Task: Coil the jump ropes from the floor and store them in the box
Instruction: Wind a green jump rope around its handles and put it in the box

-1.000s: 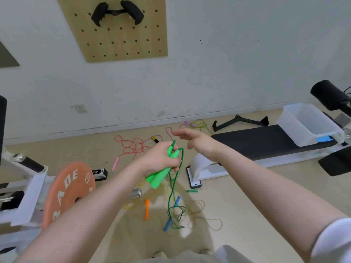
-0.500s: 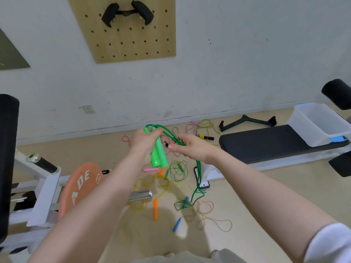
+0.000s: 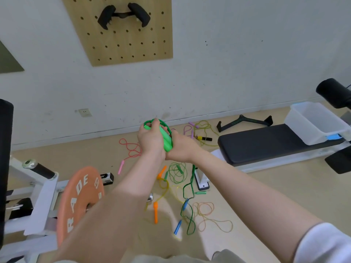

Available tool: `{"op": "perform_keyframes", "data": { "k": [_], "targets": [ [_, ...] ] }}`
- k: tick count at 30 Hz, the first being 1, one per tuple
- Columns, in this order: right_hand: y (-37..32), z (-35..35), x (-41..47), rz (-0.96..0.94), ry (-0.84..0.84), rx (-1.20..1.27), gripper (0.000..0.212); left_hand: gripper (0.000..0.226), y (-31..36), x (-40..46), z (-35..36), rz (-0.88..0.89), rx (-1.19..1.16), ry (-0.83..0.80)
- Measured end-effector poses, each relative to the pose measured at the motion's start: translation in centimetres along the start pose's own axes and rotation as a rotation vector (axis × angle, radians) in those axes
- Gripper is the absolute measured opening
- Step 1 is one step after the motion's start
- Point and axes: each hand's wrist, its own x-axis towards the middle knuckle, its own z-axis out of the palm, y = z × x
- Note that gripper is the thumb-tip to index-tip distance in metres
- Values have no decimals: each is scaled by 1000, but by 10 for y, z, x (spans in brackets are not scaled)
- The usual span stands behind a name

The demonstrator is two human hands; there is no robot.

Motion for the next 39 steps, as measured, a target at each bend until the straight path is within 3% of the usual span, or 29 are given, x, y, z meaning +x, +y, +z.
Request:
{"op": "perform_keyframes", "data": {
  "k": [6,11,13,15,17,18,20,21,24,28,32,36,39],
  "targets": [
    [5,8,7,74,16,21,64,20,-11,-1,-3,170,173,-68],
    [12,7,0,75,62,-179,44,5,-16,6,-15,202,442,-188],
    [19,3,-5,60,74,-354,35,16,-16,15,-28,310,684,-321],
    [24,-1,-8,42,75,-466,33,45,-8,20,-37,566,1013,-576],
    [24,-2,-10,8,75,-546,36,75,4,15,-40,828,1491,-881],
    [22,-2,-10,-19,79,-583,39,87,8,13,-39,932,1747,-957],
    [18,-1,-12,-82,90,-630,38,93,15,7,-36,1043,2080,-940],
    [15,-1,-12,-103,98,-641,35,81,16,5,-35,1066,2138,-902],
    [9,-1,-13,-129,112,-629,31,44,18,2,-37,1111,2132,-783],
    [11,8,-11,-174,1,-628,38,40,12,-2,-45,918,2127,-786],
    [12,-7,-5,-106,-267,-576,61,42,4,3,-53,968,2175,-801],
    [12,-28,5,-32,-273,-385,39,37,5,13,-61,1019,2247,-767],
    [2,-24,0,-52,-218,-203,28,32,11,29,-64,768,2160,-640]
  ]
}}
